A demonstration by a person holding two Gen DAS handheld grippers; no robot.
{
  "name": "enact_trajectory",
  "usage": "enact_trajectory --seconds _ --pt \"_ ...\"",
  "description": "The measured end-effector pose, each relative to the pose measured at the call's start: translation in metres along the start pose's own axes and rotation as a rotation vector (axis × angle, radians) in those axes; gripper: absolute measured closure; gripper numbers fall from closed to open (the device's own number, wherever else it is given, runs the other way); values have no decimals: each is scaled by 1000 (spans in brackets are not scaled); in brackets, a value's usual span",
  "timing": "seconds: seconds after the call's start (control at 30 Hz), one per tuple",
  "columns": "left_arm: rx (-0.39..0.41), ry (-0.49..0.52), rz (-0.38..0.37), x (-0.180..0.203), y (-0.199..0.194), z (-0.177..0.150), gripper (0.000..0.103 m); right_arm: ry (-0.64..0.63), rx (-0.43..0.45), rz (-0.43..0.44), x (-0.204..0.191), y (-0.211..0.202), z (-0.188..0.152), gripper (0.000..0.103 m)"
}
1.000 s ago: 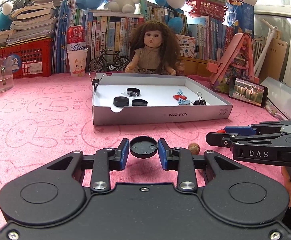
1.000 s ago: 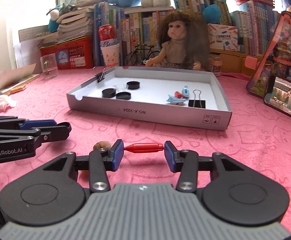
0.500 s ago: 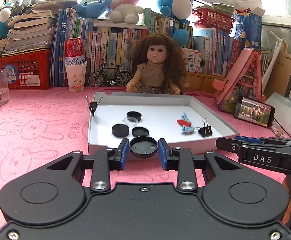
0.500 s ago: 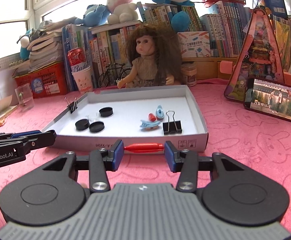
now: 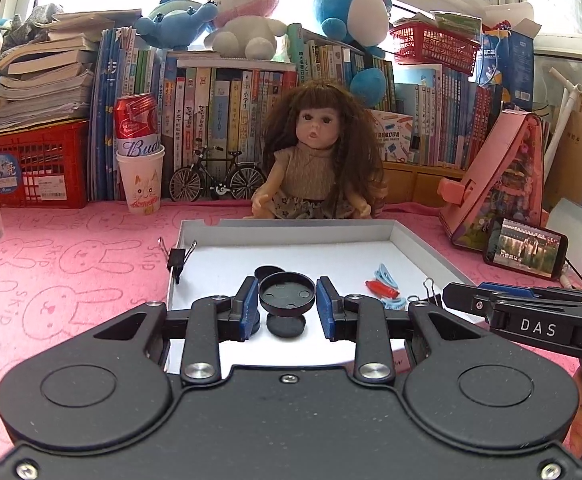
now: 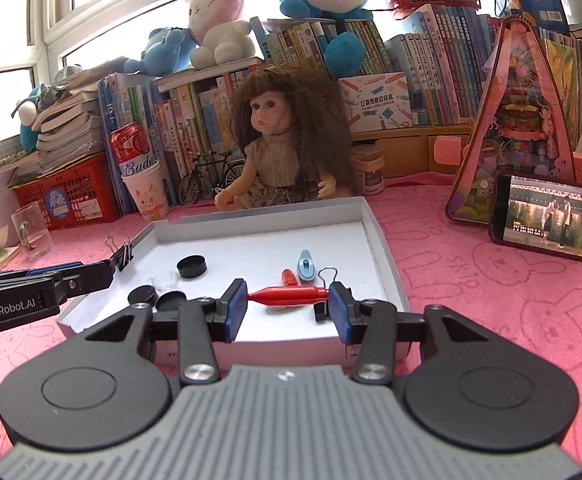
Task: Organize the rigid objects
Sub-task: 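Carry the black lid with the left tool while the right tool carries the crayon over the tray, then open the left tool beside the other lids while the right tool releases the crayon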
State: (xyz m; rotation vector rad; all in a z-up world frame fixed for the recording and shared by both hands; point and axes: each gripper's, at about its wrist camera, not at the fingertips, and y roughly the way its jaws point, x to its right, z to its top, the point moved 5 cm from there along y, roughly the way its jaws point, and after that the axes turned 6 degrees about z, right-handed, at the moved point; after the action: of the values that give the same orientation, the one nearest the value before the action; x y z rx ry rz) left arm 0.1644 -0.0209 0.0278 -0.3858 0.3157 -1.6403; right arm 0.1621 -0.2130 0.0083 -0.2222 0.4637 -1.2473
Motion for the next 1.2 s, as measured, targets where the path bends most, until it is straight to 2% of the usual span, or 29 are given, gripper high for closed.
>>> enact_trajectory --seconds 0.23,0.5,0.67,0.93,1.2 --pt "-72 2 -69 6 40 18 73 15 -30 -1 13 29 25 52" --pt "-187 -62 -90 7 85 20 73 71 -93 -41 34 62 38 52" --pt "-278 -113 -90 9 112 17 73 73 -185 -70 39 83 41 52" --pt "-320 -67 -21 12 130 6 73 116 -307 -86 43 101 35 52" --pt "-313 -52 2 11 133 4 73 118 -318 -76 42 106 31 52"
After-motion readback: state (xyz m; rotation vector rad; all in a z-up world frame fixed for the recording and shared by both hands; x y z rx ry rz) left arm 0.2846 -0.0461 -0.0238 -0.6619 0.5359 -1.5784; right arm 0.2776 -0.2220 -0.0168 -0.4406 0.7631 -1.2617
